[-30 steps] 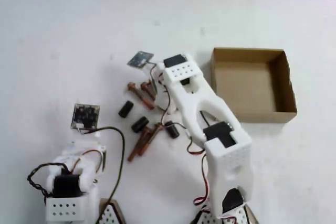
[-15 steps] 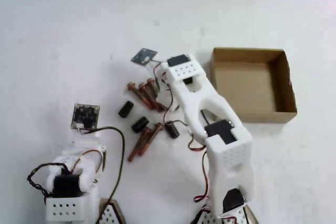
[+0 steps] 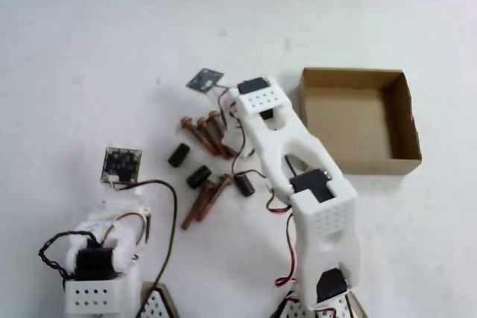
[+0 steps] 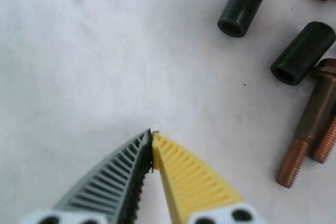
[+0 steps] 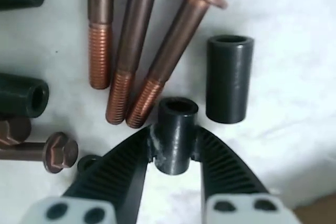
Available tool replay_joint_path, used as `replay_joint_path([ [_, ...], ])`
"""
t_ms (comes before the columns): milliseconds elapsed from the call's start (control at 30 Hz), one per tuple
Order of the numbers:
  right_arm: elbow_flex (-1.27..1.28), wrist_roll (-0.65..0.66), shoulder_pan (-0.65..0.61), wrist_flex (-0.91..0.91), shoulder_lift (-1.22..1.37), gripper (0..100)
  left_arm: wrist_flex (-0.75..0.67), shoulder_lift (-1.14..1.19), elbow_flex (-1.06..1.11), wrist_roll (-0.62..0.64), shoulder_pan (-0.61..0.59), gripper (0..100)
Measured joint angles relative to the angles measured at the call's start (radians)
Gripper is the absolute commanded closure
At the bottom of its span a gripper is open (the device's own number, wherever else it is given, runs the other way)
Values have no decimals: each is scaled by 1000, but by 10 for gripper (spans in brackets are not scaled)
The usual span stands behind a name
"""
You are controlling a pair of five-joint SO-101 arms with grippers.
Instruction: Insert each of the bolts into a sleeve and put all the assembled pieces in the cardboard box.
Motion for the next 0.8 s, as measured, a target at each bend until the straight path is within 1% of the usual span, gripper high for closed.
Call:
replay_joint_path([
  [567,-9,0,2,5,28,926,0,0,0,0,0,977],
  [667,-9,0,2,5,28,980,0,0,0,0,0,977],
  [800,-9,0,3,5,29,981,0,0,0,0,0,977],
])
